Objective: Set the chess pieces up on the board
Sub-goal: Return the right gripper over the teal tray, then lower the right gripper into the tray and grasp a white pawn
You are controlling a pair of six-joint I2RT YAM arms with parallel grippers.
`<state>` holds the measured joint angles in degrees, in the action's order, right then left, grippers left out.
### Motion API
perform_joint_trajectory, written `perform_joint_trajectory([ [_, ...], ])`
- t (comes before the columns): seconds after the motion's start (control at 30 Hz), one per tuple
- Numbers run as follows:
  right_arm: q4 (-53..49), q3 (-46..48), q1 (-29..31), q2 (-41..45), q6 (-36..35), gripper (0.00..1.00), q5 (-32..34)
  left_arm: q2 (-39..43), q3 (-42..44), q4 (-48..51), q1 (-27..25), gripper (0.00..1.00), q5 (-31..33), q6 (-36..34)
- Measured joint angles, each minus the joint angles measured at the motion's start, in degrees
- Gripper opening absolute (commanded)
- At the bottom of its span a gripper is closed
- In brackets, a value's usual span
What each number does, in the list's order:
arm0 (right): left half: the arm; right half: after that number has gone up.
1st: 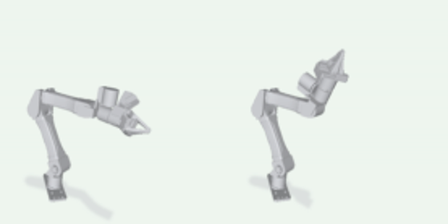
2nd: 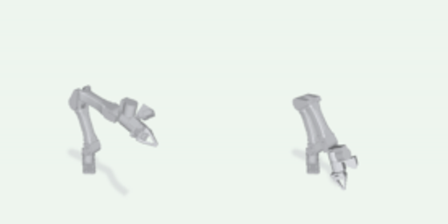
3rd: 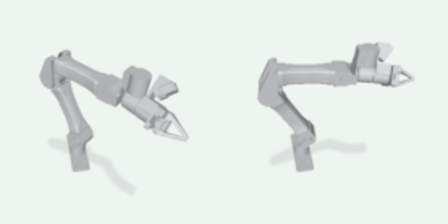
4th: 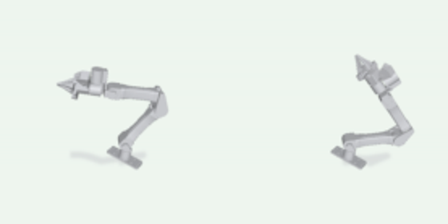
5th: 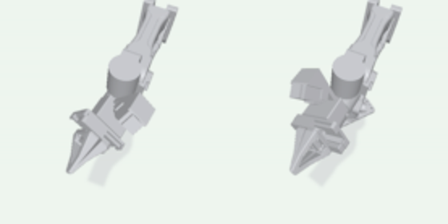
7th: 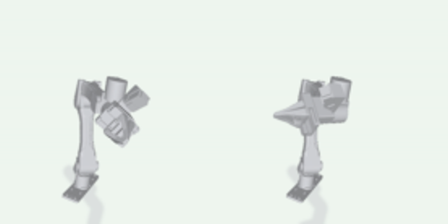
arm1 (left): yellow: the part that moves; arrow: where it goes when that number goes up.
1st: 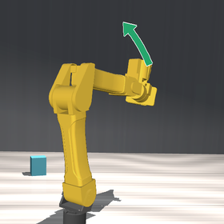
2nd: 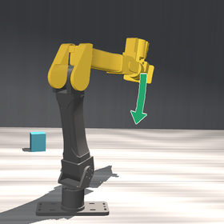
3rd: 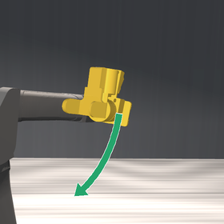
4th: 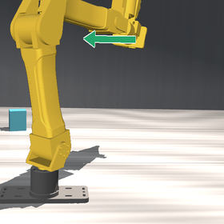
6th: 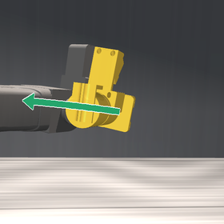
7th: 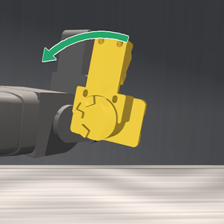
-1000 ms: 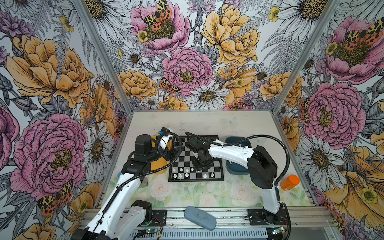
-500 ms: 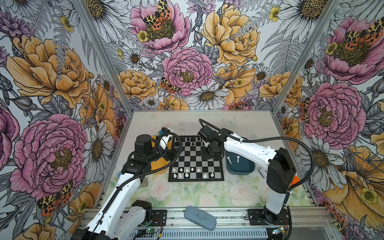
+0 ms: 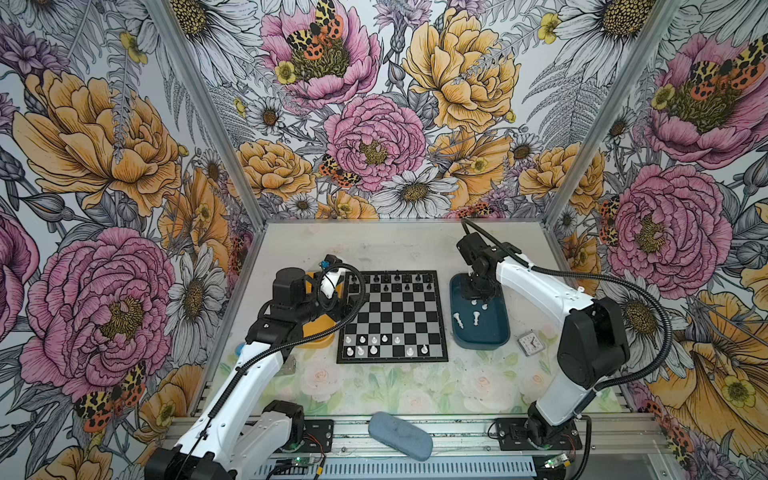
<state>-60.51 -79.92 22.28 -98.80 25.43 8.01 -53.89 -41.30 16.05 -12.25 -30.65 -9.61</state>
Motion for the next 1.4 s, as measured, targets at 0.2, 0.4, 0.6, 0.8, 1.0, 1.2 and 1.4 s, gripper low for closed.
perform_joint_trajectory([
  [0.2,2.0,1.0,-3.7,-2.6,-1.8,0.22,-0.1,-0.6,0.0,0.0,0.1,0.99,0.0,0.0],
  [0.4,4.6,1.0,-4.8,-6.1,-2.7,0.22,-1.0,-1.9,0.0,0.0,0.7,0.99,0.0,0.0],
  [0.6,6.5,1.2,-5.5,-8.5,-3.1,0.22,-2.2,-1.9,0.0,0.0,0.8,0.99,0.0,0.0],
  [0.8,7.4,1.4,-6.1,-9.1,-3.1,0.22,-2.9,-2.8,0.0,0.0,0.9,0.99,0.0,0.0],
  [1.0,7.8,1.4,-6.4,-10.3,-3.5,0.19,-3.3,-3.0,0.0,0.0,1.1,0.99,0.0,0.1],
  [1.2,8.2,1.4,-6.6,-11.3,-3.9,0.18,-3.3,-3.0,0.0,0.0,1.1,0.99,0.0,0.2],
  [1.4,8.2,1.4,-7.0,-11.5,-4.1,0.19,-3.3,-3.0,0.0,0.0,1.1,0.99,0.0,0.2],
])
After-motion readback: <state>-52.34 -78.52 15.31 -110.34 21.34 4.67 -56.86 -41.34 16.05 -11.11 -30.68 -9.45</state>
